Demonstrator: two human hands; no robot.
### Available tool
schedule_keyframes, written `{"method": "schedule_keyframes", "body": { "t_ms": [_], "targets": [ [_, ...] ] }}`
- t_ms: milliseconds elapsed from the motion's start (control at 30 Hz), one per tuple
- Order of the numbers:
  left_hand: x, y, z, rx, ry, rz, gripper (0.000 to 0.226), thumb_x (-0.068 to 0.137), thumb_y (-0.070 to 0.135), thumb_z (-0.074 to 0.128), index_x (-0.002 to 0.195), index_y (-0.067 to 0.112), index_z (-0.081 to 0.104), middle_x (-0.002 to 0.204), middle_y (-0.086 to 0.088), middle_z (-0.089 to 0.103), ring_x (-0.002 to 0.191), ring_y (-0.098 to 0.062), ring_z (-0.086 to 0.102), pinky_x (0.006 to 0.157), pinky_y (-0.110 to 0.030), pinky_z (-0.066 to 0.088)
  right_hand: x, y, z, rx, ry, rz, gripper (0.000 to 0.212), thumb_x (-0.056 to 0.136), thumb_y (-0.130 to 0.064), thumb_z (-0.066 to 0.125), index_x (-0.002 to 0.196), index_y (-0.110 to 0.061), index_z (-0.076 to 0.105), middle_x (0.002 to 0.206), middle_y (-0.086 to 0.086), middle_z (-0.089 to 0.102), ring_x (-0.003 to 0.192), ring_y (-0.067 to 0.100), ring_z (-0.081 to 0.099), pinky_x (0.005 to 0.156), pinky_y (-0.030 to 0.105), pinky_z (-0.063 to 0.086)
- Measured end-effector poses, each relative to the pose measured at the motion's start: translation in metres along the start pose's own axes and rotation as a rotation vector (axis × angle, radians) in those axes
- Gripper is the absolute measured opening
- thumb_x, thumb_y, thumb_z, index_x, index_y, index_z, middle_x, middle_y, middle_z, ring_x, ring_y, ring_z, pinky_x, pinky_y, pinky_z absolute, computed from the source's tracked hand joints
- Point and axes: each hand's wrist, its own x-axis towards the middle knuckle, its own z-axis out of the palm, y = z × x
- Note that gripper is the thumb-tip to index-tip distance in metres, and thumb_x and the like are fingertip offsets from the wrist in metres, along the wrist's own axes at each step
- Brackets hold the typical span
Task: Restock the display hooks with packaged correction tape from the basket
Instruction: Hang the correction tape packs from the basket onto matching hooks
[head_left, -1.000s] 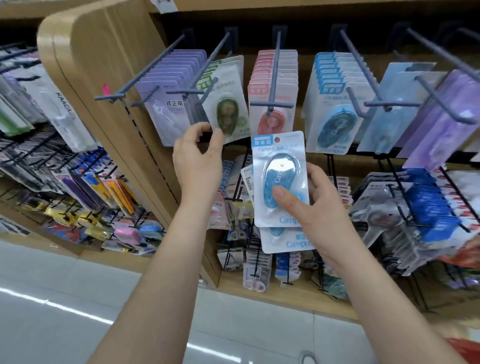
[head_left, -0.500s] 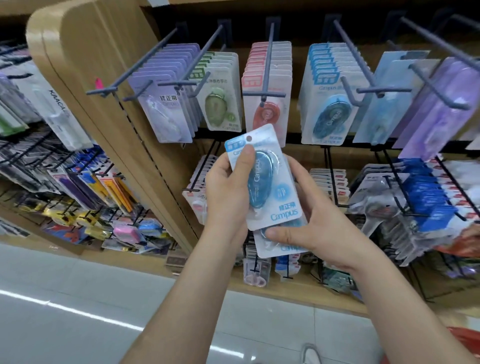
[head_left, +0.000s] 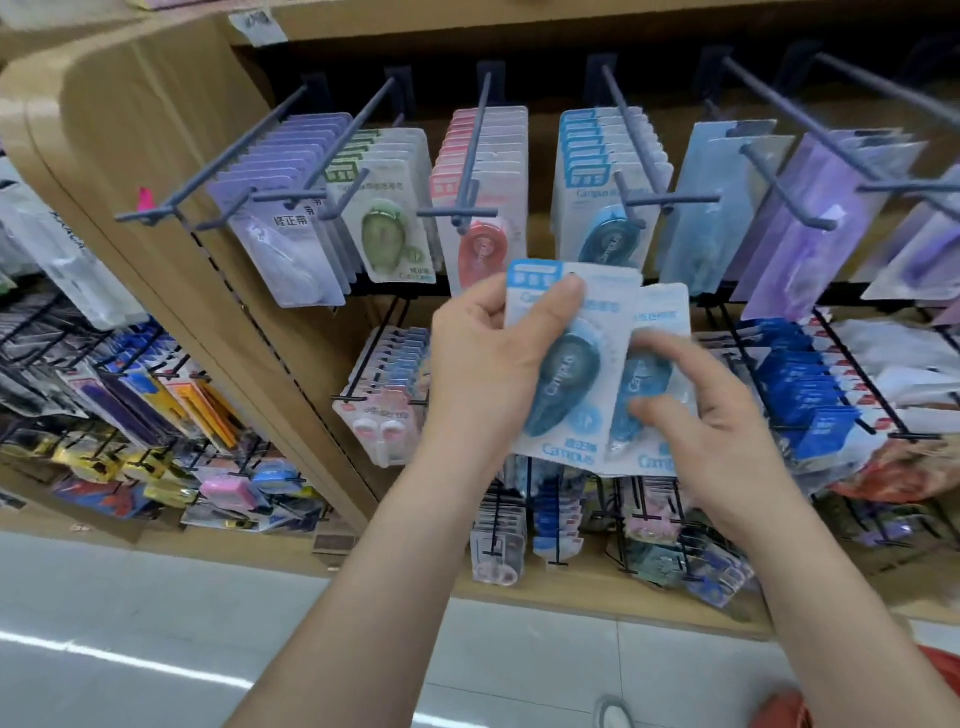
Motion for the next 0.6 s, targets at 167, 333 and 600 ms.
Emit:
{"method": "schedule_keyframes", "body": {
  "t_ms": [167,333,600],
  "targets": [
    [0.013,0.003,0.028,0.001,-0.014,0.09,0.003,0.09,0.008,0.07,0.09,0.006,0.073,0.088,-0.012,0.076,0.078,-0.02,0.07,0.071,-0.041,0.058,-0.002,-0.002,-0.003,0.033,0.072,0.038,0.043,0.08,-0.019,0.052,0.092,-0.056,0.071,0.119,-0.011,0.064,0.115,0.002,0.058,0.103,0.031,0.046],
    [0.022,0.0,0.041,0.006,0.0,0.106,0.003,0.089,0.009,0.07,0.091,0.009,0.073,0.086,-0.004,0.076,0.079,-0.015,0.071,0.071,-0.031,0.058,-0.003,-0.006,-0.013,0.089,0.07,0.005,0.009,0.086,-0.046,0.067,0.092,-0.048,0.073,0.109,-0.011,0.07,0.108,0.005,0.063,0.094,0.023,0.05],
    [0.021,0.0,0.051,-0.006,-0.001,0.073,0.008,0.095,0.016,0.064,0.093,0.012,0.07,0.092,-0.009,0.075,0.084,-0.02,0.071,0.078,-0.041,0.058,-0.002,-0.009,-0.015,-0.008,0.144,0.045,0.021,0.084,-0.046,0.062,0.079,-0.027,0.069,0.094,0.006,0.065,0.087,0.011,0.062,0.077,0.022,0.049]
  ]
}}
